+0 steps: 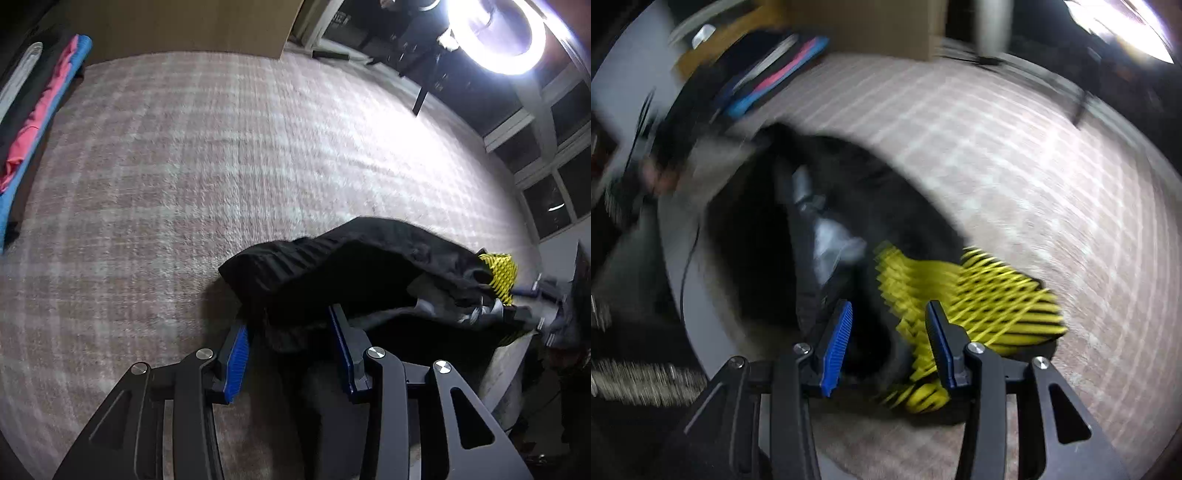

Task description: Fold clothes

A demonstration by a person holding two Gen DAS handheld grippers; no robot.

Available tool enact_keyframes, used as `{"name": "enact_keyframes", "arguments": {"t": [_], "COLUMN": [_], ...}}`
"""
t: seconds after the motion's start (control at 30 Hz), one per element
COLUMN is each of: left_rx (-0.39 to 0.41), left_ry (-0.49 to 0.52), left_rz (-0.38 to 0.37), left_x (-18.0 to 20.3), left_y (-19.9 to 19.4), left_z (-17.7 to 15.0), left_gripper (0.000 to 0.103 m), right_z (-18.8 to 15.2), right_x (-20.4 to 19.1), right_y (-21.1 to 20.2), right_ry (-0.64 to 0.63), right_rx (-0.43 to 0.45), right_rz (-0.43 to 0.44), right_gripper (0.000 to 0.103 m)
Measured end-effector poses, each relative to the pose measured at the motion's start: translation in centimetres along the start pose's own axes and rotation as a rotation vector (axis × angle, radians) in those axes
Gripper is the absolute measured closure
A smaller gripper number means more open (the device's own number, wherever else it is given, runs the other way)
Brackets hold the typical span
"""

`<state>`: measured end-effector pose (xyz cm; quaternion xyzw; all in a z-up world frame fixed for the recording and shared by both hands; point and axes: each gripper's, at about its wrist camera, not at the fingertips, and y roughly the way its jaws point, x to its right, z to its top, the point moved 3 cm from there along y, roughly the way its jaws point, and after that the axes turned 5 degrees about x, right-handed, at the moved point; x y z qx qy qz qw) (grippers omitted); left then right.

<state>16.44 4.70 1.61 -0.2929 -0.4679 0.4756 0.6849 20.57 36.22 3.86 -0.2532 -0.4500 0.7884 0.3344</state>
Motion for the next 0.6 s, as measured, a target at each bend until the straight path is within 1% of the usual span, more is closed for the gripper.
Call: {"name": "enact_keyframes", "arguments": {"t": [0.07,0.13,0.3,0.4,0.47,0.5,0.57,0.6], "left_rx": [0.013,0.018,-0.006,-0.023,-0.035,-0.041,-0.044,-0.04], "left_ry": [-0.006,-0.001,-0.006,-0.006,-0.006,-0.006,-0.011,-0.012], "left_rz": [-0.006,0.006,0.024,0.035,0.043,0.046,0.052,0.05], "left_x": [0.0,0.1,0.1,0.2,0.3,0.3,0.2,0.3], "left_y": [-0.6,-0.6,0.5,1.1,1.5,1.6,1.8,2.0], "left_z": [0.2,0.5,0.4,0.1,-0.2,-0.3,-0.6,-0.5], "left_gripper": [0.059,0.057,0.057,0.056,0.054,0.054,0.054,0.054], "right_z": [-0.6,-0.7,0.7,2.0,2.9,3.1,3.4,3.5], "right_x": [-1.3,-0.9,1.1,1.1,0.9,0.9,1.0,1.3], "right_y": [-0.1,-0.1,0.5,1.4,2.2,2.9,3.9,4.0], "right_ry": [-0.067,-0.061,-0.011,-0.023,-0.032,-0.036,-0.031,-0.019], "right_rx": [-0.011,-0.009,0.008,0.014,0.011,-0.006,-0.04,-0.043], "right_rz": [-0.041,-0.062,-0.09,-0.101,-0.104,-0.106,-0.107,-0.11], "right_gripper": [0.061,0.061,0.061,0.061,0.064,0.067,0.097,0.097]}}
